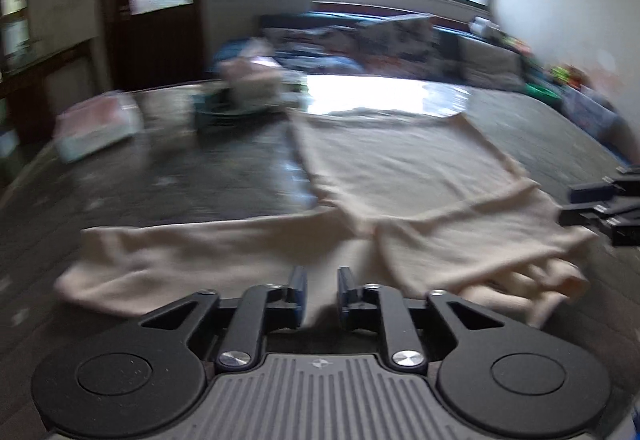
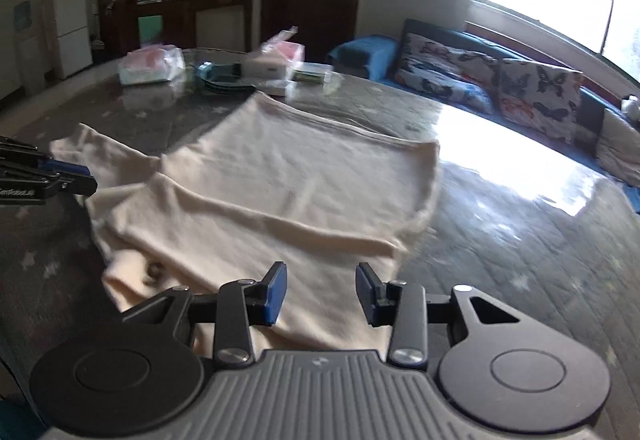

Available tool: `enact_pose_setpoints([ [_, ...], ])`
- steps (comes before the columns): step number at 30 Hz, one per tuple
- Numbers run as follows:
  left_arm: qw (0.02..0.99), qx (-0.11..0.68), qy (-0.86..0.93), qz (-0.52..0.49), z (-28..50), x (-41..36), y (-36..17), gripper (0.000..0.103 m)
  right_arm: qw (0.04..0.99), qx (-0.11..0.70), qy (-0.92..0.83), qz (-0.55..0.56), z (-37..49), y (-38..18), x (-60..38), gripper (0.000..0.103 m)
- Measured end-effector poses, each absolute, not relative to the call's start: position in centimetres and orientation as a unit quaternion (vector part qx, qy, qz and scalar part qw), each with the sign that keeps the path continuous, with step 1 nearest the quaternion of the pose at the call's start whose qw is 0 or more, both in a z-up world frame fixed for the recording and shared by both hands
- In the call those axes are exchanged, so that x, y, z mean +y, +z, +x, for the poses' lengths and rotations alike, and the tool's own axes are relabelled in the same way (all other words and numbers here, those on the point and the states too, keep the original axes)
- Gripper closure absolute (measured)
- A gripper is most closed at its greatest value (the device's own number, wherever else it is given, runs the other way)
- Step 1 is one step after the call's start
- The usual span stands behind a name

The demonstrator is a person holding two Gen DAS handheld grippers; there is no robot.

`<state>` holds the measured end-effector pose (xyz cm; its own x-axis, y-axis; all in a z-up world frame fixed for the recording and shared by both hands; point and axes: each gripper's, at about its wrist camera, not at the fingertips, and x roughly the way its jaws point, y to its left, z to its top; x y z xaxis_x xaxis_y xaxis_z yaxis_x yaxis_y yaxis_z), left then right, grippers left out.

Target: Fold clothes

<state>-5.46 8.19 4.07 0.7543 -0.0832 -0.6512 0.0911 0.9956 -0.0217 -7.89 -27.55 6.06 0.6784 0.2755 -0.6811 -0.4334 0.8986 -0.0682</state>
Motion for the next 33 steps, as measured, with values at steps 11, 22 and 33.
enact_pose_setpoints([
  [11, 0.927, 0.344, 0.14, -0.054, -5.8, 16.2, 3.6, 0.052, 0.874, 0.347, 0.311, -0.14, -7.0, 5.3, -18.5, 0.068],
  [22, 0.907, 0.347, 0.19, -0.144, -4.3, 20.5, 2.4, 0.055, 0.864, 0.343, 0.328, -0.167, -7.7, 4.5, -16.4, 0.069],
  [33, 0.918, 0.314, 0.192, -0.15, -3.8, 20.4, 3.4, 0.098, 0.887, 0.324, 0.295, -0.144, -8.5, 6.8, -19.7, 0.069],
])
